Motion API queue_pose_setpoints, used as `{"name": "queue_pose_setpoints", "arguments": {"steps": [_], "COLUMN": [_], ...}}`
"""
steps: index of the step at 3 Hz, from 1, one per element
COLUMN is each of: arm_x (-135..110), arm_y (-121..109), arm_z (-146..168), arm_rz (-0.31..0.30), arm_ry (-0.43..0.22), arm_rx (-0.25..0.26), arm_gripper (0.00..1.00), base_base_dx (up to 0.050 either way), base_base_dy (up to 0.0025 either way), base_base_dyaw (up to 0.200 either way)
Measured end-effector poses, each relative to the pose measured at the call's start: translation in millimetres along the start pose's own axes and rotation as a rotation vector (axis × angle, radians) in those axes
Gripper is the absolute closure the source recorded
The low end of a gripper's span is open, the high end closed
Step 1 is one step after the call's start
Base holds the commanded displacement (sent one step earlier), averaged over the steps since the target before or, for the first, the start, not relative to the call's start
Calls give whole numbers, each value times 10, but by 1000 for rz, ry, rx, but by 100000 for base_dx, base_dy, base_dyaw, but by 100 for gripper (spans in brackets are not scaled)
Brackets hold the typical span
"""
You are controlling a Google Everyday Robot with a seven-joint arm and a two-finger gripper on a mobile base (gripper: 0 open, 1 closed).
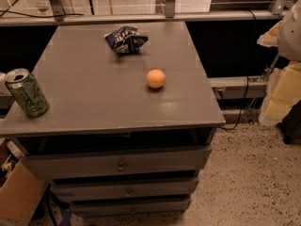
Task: Move blue chip bag near green can
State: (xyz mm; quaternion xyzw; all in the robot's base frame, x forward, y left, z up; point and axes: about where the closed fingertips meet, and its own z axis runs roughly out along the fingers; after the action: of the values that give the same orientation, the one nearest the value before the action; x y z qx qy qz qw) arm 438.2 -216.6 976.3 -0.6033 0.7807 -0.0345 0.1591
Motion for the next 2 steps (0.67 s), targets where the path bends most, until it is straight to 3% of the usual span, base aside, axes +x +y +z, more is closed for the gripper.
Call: {"name": "queue_pose_setpoints", "arguments": {"steps": [1,2], "arm_x": [0,0], "arm_y": [0,0], "arm_z": [0,0], "arm_rz": [0,0], "arm_ry": [0,0], "arm_rx": [0,0], "arm_gripper": [0,0], "base_base_dx": [10000,0], "base_base_dy": [0,0], "base_base_dyaw": [5,0]}}
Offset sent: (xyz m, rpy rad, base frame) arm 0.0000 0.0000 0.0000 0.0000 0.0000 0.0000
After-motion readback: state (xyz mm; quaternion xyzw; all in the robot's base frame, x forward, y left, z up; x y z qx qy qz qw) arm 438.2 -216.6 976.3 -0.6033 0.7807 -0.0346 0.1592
